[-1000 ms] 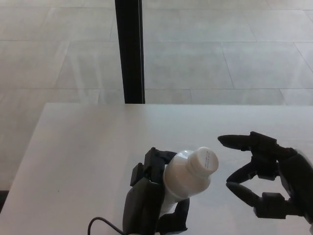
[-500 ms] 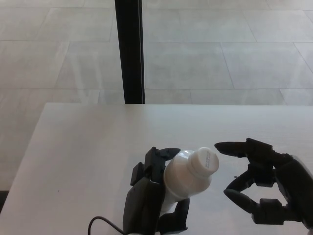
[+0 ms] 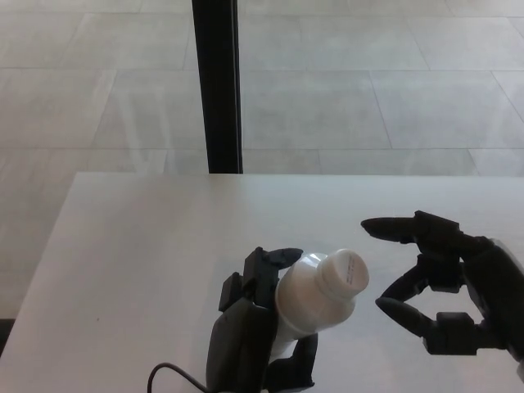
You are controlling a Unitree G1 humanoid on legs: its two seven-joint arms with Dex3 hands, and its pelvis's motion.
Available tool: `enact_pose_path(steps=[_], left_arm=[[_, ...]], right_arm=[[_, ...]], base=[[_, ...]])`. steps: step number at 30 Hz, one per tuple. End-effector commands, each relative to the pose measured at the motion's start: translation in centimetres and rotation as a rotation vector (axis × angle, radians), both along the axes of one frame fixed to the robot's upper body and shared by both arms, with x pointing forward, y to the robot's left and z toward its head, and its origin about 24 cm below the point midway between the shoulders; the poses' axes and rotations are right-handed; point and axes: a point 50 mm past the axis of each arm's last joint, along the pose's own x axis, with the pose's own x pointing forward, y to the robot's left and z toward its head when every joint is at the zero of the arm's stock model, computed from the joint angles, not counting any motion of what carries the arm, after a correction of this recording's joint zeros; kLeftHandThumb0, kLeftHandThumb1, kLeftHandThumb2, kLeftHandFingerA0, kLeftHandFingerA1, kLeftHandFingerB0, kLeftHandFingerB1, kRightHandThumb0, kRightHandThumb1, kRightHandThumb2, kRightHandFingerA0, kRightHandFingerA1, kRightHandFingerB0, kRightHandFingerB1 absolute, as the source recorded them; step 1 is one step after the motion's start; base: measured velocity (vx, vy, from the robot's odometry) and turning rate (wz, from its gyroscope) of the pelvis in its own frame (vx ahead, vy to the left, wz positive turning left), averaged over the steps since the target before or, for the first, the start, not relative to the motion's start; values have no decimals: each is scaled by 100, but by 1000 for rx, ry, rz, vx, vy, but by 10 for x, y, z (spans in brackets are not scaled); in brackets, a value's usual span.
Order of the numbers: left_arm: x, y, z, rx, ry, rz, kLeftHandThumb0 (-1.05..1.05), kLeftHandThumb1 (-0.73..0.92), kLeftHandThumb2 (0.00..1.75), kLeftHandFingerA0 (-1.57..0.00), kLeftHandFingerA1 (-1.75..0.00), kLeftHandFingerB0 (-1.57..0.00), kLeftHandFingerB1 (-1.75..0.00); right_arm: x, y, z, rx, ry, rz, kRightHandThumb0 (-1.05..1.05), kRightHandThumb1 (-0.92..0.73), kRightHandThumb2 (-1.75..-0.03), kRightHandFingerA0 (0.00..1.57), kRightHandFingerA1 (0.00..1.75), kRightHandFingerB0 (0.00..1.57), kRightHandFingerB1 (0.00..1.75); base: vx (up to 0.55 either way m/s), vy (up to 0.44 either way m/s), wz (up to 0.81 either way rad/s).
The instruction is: The robot uses its left hand to to lift the bottle kept on the middle of the desk and tilts it towards its right hand. It then uses its right hand to rotate its cap to open it and places the bottle and cap back on the desk
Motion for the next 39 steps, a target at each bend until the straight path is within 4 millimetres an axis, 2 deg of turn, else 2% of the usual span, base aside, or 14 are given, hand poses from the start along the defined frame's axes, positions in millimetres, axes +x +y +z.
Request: enact_pose_path(steps=[1, 7, 8, 9, 10, 11, 12, 13, 14, 18, 19, 20, 21, 39], left_arm=[[-2, 2, -7, 26, 37, 27, 11, 73, 133, -111, -122, -103, -115], [-1, 3, -5, 26, 24, 22, 10, 75, 134, -111, -122, -103, -115], [-1, 3, -5, 29, 21, 24, 15, 59, 142, -110, -175, -91, -145], [-1, 3, -4, 30, 21, 26, 10, 75, 134, -111, -122, -104, -115], [0, 3, -4, 31, 20, 28, 14, 58, 143, -110, -175, -91, -145], [0, 3, -4, 34, 16, 28, 14, 58, 143, -110, -175, -91, -145], [0, 3, -4, 33, 14, 25, 10, 74, 134, -111, -121, -104, -115], [0, 3, -4, 31, 20, 26, 12, 60, 142, -109, -175, -91, -145], [0, 3, -4, 29, 21, 25, 9, 74, 134, -111, -122, -103, -115], [0, 2, -5, 27, 15, 24, 9, 74, 134, -112, -122, -104, -115], [0, 2, -6, 28, 17, 23, 10, 60, 141, -111, -175, -92, -146], [0, 2, -6, 31, 19, 23, 11, 59, 143, -111, -175, -92, -145], [0, 2, -7, 30, 19, 21, 9, 73, 134, -112, -122, -104, -115], [-8, 0, -16, 32, 29, 30, 10, 75, 134, -111, -122, -103, -115]], right_arm=[[2, -1, 5, -9, -2, -10, -57, -58, -58, 87, 80, 51, 36], [-1, 3, -2, -10, 13, 8, -60, -45, -85, 93, 89, 43, 50], [-2, 4, -4, -20, 16, 10, -61, -46, -85, 92, 89, 43, 50], [-2, 4, -5, -29, 17, 12, -60, -45, -85, 92, 89, 43, 50], [-3, 5, -6, -32, 21, 16, -61, -46, -85, 92, 90, 43, 51], [-3, 5, -7, -36, 23, 19, -61, -46, -85, 92, 90, 43, 51], [-3, 5, -7, -32, 28, 18, -60, -46, -85, 92, 90, 43, 50], [-3, 5, -8, -34, 28, 21, -60, -46, -85, 92, 89, 42, 50], [-2, 5, -8, -43, 24, 24, -60, -46, -85, 92, 89, 43, 50], [-1, 6, -8, -44, 23, 25, -60, -46, -85, 92, 90, 43, 51], [-1, 6, -8, -43, 21, 26, -56, -58, -58, 94, 90, 52, 36], [-1, 7, -8, -40, 22, 27, -56, -58, -58, 94, 90, 52, 36], [0, 7, -7, -39, 21, 28, -56, -58, -58, 93, 90, 52, 36], [0, 13, -4, -14, 14, 45, -57, -59, -60, 91, 119, 52, 36]], base=[[0, 0, 0], [0, 0, 0], [0, 0, 0], [0, 0, 0], [0, 0, 0], [0, 0, 0], [0, 0, 0], [0, 0, 0], [0, 0, 0], [0, 0, 0], [0, 0, 0], [0, 0, 0], [0, 0, 0], [0, 0, 0]])
